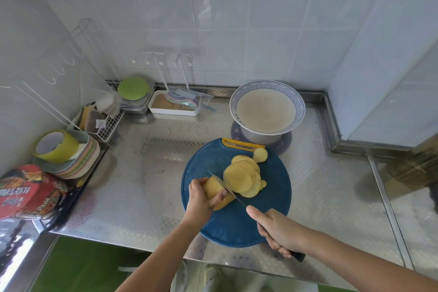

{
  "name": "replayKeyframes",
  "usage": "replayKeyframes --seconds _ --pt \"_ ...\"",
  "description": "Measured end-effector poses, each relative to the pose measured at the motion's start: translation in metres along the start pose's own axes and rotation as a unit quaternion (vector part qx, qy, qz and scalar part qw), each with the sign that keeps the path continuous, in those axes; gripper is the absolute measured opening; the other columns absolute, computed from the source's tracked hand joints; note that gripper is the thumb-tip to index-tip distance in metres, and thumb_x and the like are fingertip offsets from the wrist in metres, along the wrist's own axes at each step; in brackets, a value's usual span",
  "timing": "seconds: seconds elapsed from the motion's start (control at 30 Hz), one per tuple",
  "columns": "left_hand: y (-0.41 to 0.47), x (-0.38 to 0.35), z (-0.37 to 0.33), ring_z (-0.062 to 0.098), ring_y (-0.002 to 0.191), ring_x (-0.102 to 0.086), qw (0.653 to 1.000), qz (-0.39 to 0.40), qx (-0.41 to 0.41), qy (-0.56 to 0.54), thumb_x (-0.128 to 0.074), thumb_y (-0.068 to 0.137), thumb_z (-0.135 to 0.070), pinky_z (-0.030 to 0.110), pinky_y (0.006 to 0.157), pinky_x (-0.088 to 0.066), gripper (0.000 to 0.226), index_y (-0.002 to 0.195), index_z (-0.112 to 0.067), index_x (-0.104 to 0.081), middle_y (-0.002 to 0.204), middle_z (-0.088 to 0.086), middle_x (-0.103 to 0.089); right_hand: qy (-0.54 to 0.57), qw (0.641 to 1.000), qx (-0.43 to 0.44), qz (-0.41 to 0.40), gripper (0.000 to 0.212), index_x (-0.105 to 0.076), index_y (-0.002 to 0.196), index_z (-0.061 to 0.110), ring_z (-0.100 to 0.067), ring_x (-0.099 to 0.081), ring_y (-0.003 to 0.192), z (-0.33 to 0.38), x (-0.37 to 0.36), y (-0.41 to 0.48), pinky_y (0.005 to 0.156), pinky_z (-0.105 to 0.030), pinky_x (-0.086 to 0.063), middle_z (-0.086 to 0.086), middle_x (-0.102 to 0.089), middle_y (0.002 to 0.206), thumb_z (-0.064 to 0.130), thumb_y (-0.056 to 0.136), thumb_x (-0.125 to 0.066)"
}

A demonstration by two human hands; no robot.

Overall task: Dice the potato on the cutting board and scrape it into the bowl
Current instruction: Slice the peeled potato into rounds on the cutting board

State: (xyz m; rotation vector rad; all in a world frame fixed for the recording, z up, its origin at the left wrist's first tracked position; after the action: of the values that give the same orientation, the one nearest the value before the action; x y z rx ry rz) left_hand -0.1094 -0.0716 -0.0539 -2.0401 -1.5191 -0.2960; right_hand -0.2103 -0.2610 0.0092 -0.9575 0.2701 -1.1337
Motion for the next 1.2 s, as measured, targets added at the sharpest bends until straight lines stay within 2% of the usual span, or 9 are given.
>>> replayKeyframes --seconds 0.07,0.17,0.27,0.37,0.43,0.57,0.7,0.9,1.2 --pt "-0.001 0.001 0.0 0.024 0.115 -0.052 1.0 0.004 0.008 -0.012 -0.082 0.064 -0.051 0.04 0.097 -0.049 0.074 0.116 -0.022 -0.036 0.127 0.007 -0.041 -0.001 1.0 0.0 0.002 0.065 -0.031 0.065 0.017 -0.013 -0.029 0.032 0.001 0.0 0.002 0.038 -0.022 -0.034 -0.002 -0.033 0.045 0.076 0.091 -0.021" --pt "0.003 0.001 0.004 0.023 0.113 -0.052 1.0 0.018 -0.002 0.01 -0.077 0.069 -0.046 0.041 0.097 -0.048 0.069 0.113 -0.019 -0.033 0.122 0.002 -0.035 0.007 1.0 -0.007 0.006 0.064 -0.033 0.066 0.017 -0.013 -0.029 0.032 0.001 0.003 0.003 0.037 -0.021 -0.034 -0.002 -0.034 0.045 0.075 0.092 -0.022" --pt "0.004 0.0 0.003 0.025 0.113 -0.055 1.0 0.022 0.008 -0.002 -0.073 0.054 -0.074 0.043 0.097 -0.048 0.086 0.113 -0.025 -0.035 0.124 0.002 -0.038 0.007 1.0 -0.009 0.012 0.065 -0.033 0.066 0.017 -0.013 -0.03 0.033 0.0 0.003 0.006 0.037 -0.022 -0.035 -0.001 -0.033 0.044 0.077 0.09 -0.022" --pt "0.0 0.001 -0.007 0.016 0.111 -0.045 1.0 0.021 0.0 0.019 -0.066 0.067 -0.06 0.025 0.096 -0.04 0.079 0.12 -0.01 -0.036 0.122 0.003 -0.037 0.009 1.0 -0.004 0.012 0.066 -0.035 0.067 0.016 -0.014 -0.032 0.033 0.004 0.003 0.013 0.038 -0.022 -0.035 -0.002 -0.036 0.045 0.076 0.091 -0.022" --pt "0.0 0.001 -0.007 0.014 0.109 -0.042 0.999 0.012 -0.014 0.034 -0.065 0.073 -0.052 0.02 0.091 -0.036 0.074 0.122 -0.006 -0.036 0.121 0.003 -0.037 0.013 1.0 -0.001 0.015 0.066 -0.036 0.066 0.016 -0.014 -0.034 0.032 0.007 0.004 0.016 0.038 -0.023 -0.035 -0.003 -0.037 0.046 0.076 0.091 -0.023" --pt "0.002 0.001 -0.008 0.014 0.111 -0.041 1.0 0.016 -0.013 0.021 -0.061 0.068 -0.057 0.021 0.094 -0.037 0.079 0.123 -0.006 -0.035 0.123 0.004 -0.037 0.033 0.999 -0.009 0.03 0.067 -0.036 0.065 0.016 -0.014 -0.032 0.033 0.009 0.007 0.019 0.038 -0.022 -0.035 -0.005 -0.036 0.047 0.077 0.091 -0.025" --pt "0.002 0.0 -0.009 0.012 0.109 -0.041 0.999 0.008 -0.021 0.023 -0.068 0.076 -0.048 0.018 0.092 -0.035 0.072 0.124 -0.006 -0.036 0.122 0.002 -0.036 0.053 0.998 -0.017 0.037 0.067 -0.036 0.064 0.016 -0.015 -0.031 0.033 0.011 0.008 0.026 0.038 -0.02 -0.033 -0.004 -0.036 0.046 0.077 0.09 -0.027" --pt "0.003 0.001 -0.01 0.012 0.11 -0.04 1.0 0.008 -0.017 0.023 -0.066 0.076 -0.049 0.017 0.091 -0.034 0.072 0.125 -0.007 -0.035 0.123 0.001 -0.036 0.063 0.997 -0.03 0.036 0.069 -0.035 0.063 0.017 -0.015 -0.03 0.034 0.008 0.007 0.039 0.04 -0.022 -0.032 -0.002 -0.036 0.045 0.082 0.087 -0.029" --pt "0.005 0.004 -0.011 0.014 0.112 -0.042 1.0 0.027 0.006 0.0 -0.059 0.064 -0.062 0.024 0.095 -0.039 0.084 0.126 -0.01 -0.034 0.126 0.003 -0.038 0.083 0.994 -0.048 0.05 0.069 -0.036 0.065 0.018 -0.015 -0.03 0.035 0.007 0.008 0.058 0.04 -0.022 -0.03 -0.002 -0.036 0.047 0.083 0.086 -0.032"
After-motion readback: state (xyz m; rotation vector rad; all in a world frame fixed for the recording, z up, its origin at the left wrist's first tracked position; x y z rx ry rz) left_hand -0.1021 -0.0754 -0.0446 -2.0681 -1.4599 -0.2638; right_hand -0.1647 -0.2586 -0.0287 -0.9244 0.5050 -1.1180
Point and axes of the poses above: each hand's wrist, its own y-axis towards the middle knuckle, its own x-axis out of the back of the hand, z = x × y, the point moved 1 cm from there along y, towards the middle knuckle
